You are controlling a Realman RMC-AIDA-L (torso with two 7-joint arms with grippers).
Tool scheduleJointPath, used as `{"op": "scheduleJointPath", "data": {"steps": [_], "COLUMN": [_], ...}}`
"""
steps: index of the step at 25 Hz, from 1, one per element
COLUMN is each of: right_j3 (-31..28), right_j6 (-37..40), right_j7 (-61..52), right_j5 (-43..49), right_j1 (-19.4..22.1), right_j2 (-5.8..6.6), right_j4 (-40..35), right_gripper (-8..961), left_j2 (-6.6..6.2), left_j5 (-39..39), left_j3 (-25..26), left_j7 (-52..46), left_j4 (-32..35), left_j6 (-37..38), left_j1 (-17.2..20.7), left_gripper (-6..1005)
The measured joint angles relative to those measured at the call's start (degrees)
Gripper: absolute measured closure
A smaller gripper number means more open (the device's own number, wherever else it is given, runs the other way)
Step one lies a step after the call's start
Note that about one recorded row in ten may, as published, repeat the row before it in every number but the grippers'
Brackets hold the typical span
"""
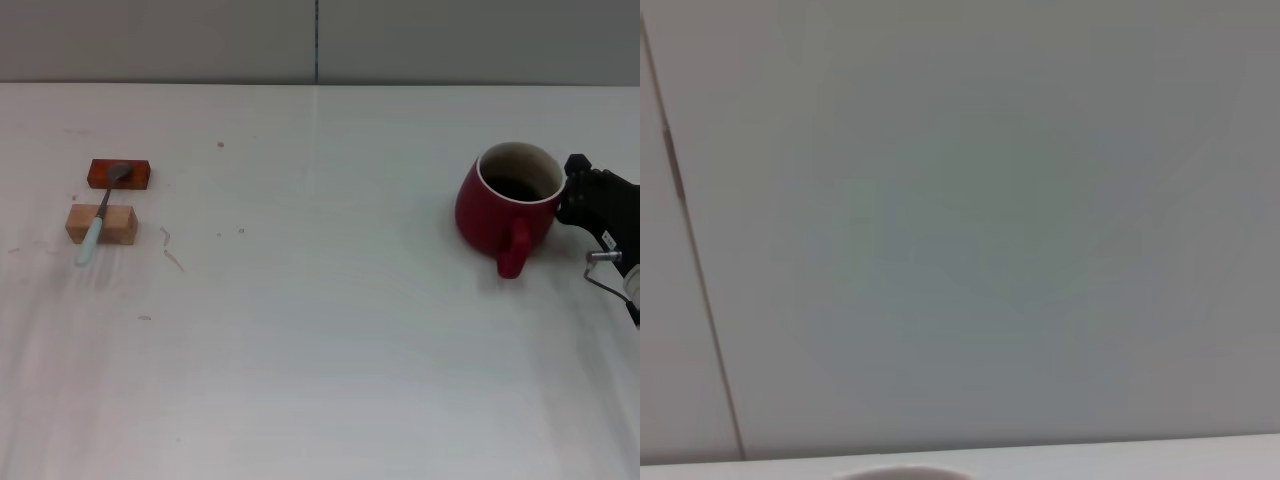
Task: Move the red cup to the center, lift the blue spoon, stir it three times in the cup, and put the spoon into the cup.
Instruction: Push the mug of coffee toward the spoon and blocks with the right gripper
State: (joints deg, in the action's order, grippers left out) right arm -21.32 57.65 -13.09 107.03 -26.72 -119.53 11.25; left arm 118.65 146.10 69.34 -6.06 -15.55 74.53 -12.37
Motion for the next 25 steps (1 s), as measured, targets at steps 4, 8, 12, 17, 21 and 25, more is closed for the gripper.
{"op": "scheduleJointPath", "data": {"steps": [4, 8, 12, 17, 21, 25], "right_j3": [0.26, 0.33, 0.99, 2.83, 4.03, 4.49], "right_j6": [-1.03, -1.54, -2.43, -4.32, -4.68, -4.69], "right_j7": [0.00, 0.00, 0.00, 0.00, 0.00, 0.00], "right_j5": [0.99, 2.06, 2.45, 2.50, 2.50, 2.90], "right_j1": [-0.43, -0.76, -1.33, -2.71, -3.59, -4.41], "right_j2": [-0.02, -0.02, -0.01, 0.00, 0.00, 0.00], "right_j4": [0.58, 1.57, 2.14, 3.42, 4.41, 5.49], "right_gripper": [955, 955, 955, 955, 955, 954], "left_j2": [0.00, 0.01, 0.00, 0.00, 0.01, 0.01], "left_j5": [-0.02, -0.05, -0.11, -0.08, 0.03, 0.09], "left_j3": [0.00, 0.00, 0.00, 0.00, 0.00, 0.00], "left_j7": [0.00, 0.00, 0.00, 0.00, 0.00, 0.00], "left_j4": [0.00, 0.00, 0.00, 0.00, -0.01, 0.00], "left_j6": [0.00, 0.00, 0.00, 0.00, -0.01, 0.00], "left_j1": [-0.02, -0.03, -0.03, -0.03, -0.03, -0.06], "left_gripper": [191, 192, 193, 194, 195, 196]}}
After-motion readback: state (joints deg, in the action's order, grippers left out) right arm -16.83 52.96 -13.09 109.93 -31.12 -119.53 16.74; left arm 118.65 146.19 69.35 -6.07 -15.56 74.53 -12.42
